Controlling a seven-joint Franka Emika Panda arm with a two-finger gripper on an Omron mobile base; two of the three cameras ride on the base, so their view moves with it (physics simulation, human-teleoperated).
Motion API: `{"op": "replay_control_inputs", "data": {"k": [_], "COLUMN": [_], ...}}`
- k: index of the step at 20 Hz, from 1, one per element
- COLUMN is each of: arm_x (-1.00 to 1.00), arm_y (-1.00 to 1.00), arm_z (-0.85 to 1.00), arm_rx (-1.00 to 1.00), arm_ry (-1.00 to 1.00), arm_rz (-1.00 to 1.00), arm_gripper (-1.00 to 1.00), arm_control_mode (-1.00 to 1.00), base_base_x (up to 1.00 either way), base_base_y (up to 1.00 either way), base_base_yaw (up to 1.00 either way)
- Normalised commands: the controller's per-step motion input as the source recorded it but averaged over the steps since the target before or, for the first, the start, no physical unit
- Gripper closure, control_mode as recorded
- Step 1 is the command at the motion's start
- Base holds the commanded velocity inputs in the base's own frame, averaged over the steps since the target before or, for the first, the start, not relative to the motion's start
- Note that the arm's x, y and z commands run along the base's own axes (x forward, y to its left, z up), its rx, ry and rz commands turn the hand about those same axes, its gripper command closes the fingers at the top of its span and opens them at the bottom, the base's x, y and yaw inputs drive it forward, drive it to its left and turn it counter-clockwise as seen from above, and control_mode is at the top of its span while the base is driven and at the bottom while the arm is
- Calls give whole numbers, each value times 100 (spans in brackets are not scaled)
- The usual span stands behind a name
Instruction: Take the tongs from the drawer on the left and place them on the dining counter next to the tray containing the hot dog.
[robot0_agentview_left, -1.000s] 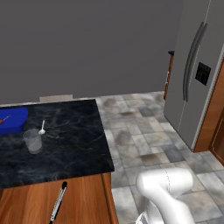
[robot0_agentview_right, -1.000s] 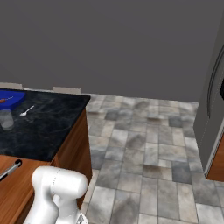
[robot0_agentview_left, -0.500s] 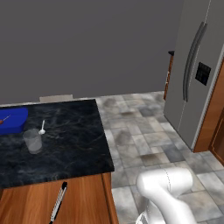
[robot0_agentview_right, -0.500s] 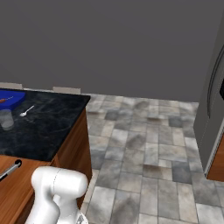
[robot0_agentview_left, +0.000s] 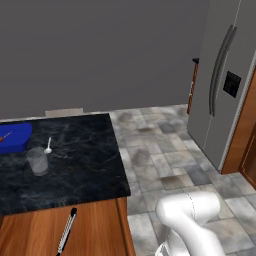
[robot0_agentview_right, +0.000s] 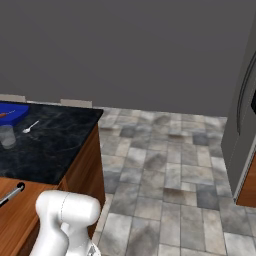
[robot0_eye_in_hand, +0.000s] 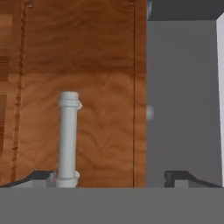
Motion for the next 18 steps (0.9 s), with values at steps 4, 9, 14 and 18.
{"op": "replay_control_inputs", "data": {"k": [4, 9, 14, 18], "arm_x": [-79, -73, -58, -44], "arm_y": [0, -3, -17, -14], "arm_z": [39, 48, 58, 48], "arm_rx": [2, 3, 6, 5], "arm_ry": [-1, 0, 0, 0], "arm_rz": [0, 0, 0, -1], "arm_gripper": [-100, -100, -100, -100], "arm_control_mode": [-100, -100, -100, -100], "base_base_x": [0, 0, 0, 0], "base_base_y": [0, 0, 0, 0], "base_base_yaw": [0, 0, 0, 0]}}
